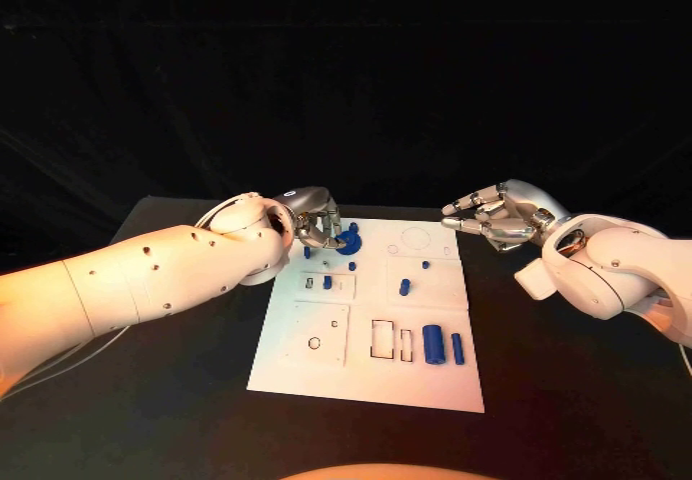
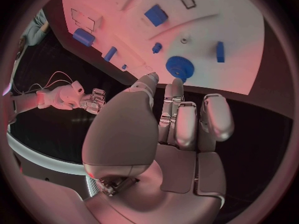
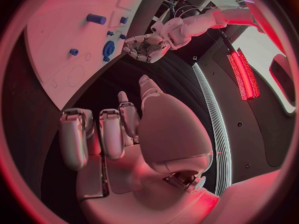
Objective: Assemble the parts on the task board
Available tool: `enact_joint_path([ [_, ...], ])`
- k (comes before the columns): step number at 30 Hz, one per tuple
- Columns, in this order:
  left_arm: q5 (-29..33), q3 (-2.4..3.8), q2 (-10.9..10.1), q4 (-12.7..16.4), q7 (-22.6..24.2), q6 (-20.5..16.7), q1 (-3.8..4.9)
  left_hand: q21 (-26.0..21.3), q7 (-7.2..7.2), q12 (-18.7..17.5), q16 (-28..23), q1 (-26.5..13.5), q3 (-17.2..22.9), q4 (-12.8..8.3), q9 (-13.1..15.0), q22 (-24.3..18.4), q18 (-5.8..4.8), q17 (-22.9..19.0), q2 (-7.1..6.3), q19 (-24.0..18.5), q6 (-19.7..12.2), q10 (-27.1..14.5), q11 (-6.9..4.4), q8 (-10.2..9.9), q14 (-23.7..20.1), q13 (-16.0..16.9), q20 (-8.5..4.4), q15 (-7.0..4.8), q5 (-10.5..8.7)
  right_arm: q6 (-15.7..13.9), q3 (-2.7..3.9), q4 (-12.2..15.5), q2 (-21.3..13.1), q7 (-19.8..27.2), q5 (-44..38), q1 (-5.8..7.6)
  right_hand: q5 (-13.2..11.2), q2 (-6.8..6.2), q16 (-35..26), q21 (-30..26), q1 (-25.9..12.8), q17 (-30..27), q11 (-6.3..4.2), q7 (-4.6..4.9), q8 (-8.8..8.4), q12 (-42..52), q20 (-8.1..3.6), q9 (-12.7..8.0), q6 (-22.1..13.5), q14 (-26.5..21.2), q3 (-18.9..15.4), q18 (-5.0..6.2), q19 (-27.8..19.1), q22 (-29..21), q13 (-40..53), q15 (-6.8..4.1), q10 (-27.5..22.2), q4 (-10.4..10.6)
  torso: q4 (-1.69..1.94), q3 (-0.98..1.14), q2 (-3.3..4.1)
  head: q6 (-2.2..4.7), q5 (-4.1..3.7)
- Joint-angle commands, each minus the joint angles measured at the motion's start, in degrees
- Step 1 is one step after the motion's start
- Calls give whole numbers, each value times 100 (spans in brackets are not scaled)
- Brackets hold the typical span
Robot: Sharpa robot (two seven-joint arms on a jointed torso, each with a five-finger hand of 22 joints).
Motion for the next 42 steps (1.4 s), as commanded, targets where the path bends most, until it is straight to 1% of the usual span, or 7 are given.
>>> enact_joint_path([
  [1,711,30,-34,-107,-280,722,118,207,-97,495,516,-328,-253,49,108,283,-119,662,113,150,132,170,-85,148,296,288,-59,-91,-9,48,1,-4,5,33,-5,-3,29,-6,-6,-22,-55,539,4,7,-35,-10,-47,-6,-13,333,-39,89,242,1029,138,-45,1,1,8,7,-2,-5,10],
  [3,869,43,-48,-189,-429,1103,189,462,-155,1081,964,-580,-472,62,227,654,-197,1304,224,329,116,304,-156,251,479,705,-121,-156,-7,50,0,-6,13,31,-5,-3,29,-6,-6,-22,-55,539,4,7,-35,-10,-47,-6,-13,333,-39,89,242,1029,138,-45,1,1,8,6,-2,-4,14],
  [7,1108,57,4,-431,-830,2032,354,690,-193,2674,1101,-858,-772,63,415,994,-266,1514,471,482,53,812,-220,374,530,2494,-171,-190,-3,57,0,-9,27,28,-5,-3,29,-6,-6,-22,-55,539,4,7,-35,-10,-47,-6,-13,333,-39,89,242,1029,138,-45,1,1,4,-4,4,-6,14],
  [12,1119,62,134,-737,-1205,2710,438,851,-228,3314,1111,-914,-892,76,540,1245,-320,1532,641,601,68,1077,-250,443,533,3289,-197,-217,-7,60,0,-15,38,25,-8,-3,36,2,-2,-6,-54,545,2,5,-33,0,-47,-5,-8,335,-37,85,252,1042,146,-46,10,-1,-1,1,-5,-13,37],
  [18,1004,63,370,-1179,-1519,3063,476,924,-240,3499,1111,-1021,-1024,83,647,1360,-345,1532,700,652,57,1114,-261,482,532,3503,-210,-228,-7,62,0,-21,56,23,-9,-3,36,2,-2,-6,-54,545,2,5,-33,0,-47,-5,-8,335,-37,85,252,1042,146,-46,10,-1,8,1,-7,-9,54],
  [25,905,62,539,-1535,-1655,3081,485,926,-247,3481,1110,-1202,-1173,90,743,1363,-344,1533,708,647,38,1035,-264,511,532,3458,-212,-231,-3,60,0,-28,64,24,-10,-3,36,2,-2,-6,-54,545,2,5,-33,0,-47,-5,-8,335,-37,85,252,1042,146,-46,10,-1,-2,0,-2,-27,69],
  [42,1108,66,660,-1728,-1690,2817,488,942,-256,3504,1111,-1395,-1276,91,836,1391,-349,1536,783,656,25,1018,-270,538,532,3480,-215,-235,4,72,0,-40,76,29,-10,-15,36,2,-2,-6,-54,545,2,5,-33,0,-47,-5,-8,335,-37,85,252,1042,146,-46,10,-1,4,3,-6,-55,73],
])
